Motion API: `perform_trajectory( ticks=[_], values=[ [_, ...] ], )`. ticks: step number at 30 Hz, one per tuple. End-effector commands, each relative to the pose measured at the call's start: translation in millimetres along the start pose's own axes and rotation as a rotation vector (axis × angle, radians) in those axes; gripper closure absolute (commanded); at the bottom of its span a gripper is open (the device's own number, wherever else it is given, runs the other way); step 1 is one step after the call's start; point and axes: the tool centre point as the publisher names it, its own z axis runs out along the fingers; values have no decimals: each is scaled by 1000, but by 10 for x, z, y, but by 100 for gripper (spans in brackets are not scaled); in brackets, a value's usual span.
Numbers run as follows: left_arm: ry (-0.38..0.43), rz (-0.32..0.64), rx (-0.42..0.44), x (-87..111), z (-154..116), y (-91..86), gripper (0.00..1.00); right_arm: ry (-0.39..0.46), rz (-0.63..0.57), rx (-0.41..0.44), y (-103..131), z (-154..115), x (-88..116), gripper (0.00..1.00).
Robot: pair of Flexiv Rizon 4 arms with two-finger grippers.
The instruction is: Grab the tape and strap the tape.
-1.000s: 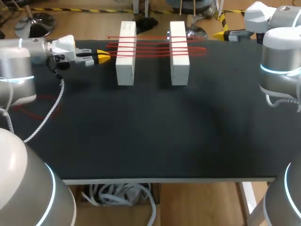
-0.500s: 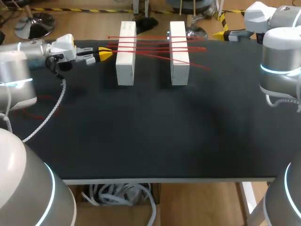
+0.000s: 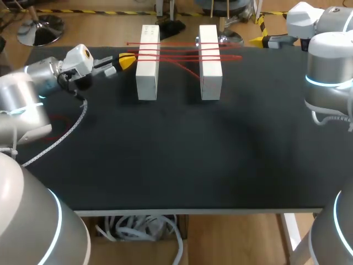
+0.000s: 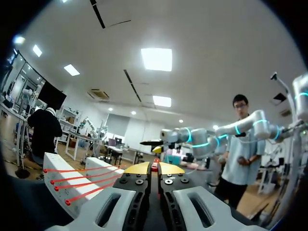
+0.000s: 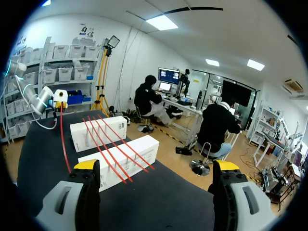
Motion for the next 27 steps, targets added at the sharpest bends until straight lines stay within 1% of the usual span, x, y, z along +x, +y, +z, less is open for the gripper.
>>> perform_trajectory(
  ticks=[1, 2, 7, 12, 14, 22, 27],
  values=[
    [-11, 4, 16, 77, 42, -74, 100, 2, 0, 2, 3, -8, -4, 0],
    [-11, 7, 30, 89, 57, -108, 100, 2, 0, 2, 3, -8, -4, 0],
    [-4, -8, 31, 148, 140, -207, 100, 2, 0, 2, 3, -8, -4, 0],
    [-1, -24, 100, 194, 157, -321, 100, 2, 0, 2, 3, -8, -4, 0],
    [-1, -33, 113, 208, 161, -367, 100, 2, 0, 2, 3, -8, -4, 0],
    [8, -15, 161, 301, 160, -564, 100, 2, 0, 2, 3, -8, -4, 0],
    [11, -6, 174, 358, 182, -647, 100, 2, 0, 2, 3, -8, -4, 0]
  ],
)
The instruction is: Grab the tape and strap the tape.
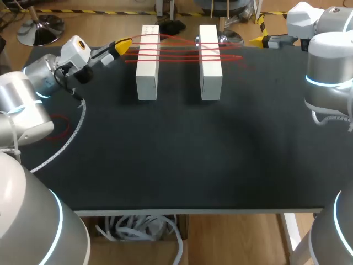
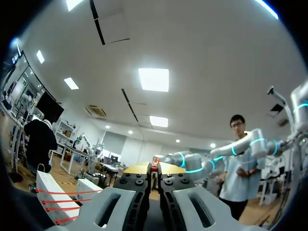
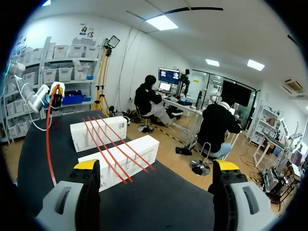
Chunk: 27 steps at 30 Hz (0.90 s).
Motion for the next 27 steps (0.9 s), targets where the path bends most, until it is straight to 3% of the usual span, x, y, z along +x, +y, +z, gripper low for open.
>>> perform_trajectory(
  ticks=[1, 7, 20, 27],
  values=[
    [-12, 2, 14, 70, 33, -50, 100, 2, 0, 2, 4, -8, -4, 0],
    [-14, 3, 43, 117, 61, -118, 100, 2, 0, 2, 4, -8, -4, 0],
    [-19, 79, 110, 144, 148, -478, 100, 2, 0, 2, 4, -8, -4, 0],
    [-10, 76, 119, 128, 181, -550, 100, 2, 0, 2, 4, -8, -4, 0]
  ],
)
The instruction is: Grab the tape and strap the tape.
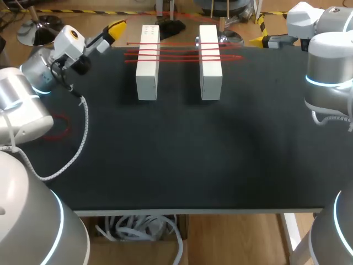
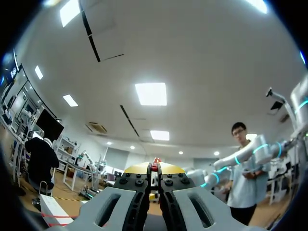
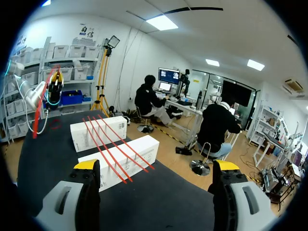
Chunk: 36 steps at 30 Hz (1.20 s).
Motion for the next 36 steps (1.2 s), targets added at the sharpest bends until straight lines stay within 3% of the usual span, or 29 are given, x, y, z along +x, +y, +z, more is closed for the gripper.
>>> perform_trajectory(
  ticks=[1, 36],
  values=[
    [2, -4, -2, -3, 21, -13, 100, 2, 0, 2, 4, -8, -4, 0],
    [21, -8, -16, -15, 29, -11, 100, 2, 0, 2, 4, -8, -4, 0]
  ],
)
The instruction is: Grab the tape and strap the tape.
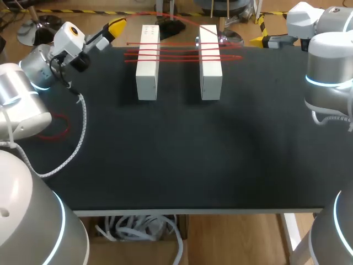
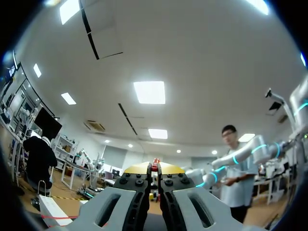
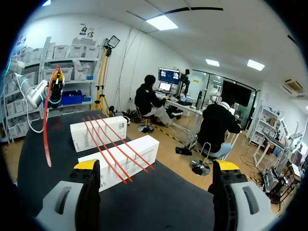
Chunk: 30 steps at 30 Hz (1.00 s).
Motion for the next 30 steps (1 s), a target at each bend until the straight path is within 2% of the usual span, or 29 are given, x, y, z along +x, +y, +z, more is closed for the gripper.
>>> perform_trajectory(
  ticks=[1, 4, 8, 12, 17, 24, 30],
  values=[
    [2, 1, 1, -3, -3, 3, 100, 2, 0, 2, 4, -8, -4, 0],
    [2, 1, 1, -3, -3, 3, 100, 2, 0, 2, 4, -8, -4, 0],
    [2, 1, 1, -3, -3, 3, 100, 18, 162, -65, 17, -3, -65, 0],
    [2, 1, 1, -3, -3, 3, 100, -12, 303, -134, 16, -105, -37, 0],
    [2, 1, 1, -3, -3, 3, 100, -76, 341, -153, 14, -255, 52, 0],
    [2, 1, 1, -3, -3, 3, 100, -126, 345, -156, 97, -477, 310, 0],
    [2, 1, 1, -3, -3, 3, 100, -182, 377, -199, 238, -665, 613, 0]
  ],
)
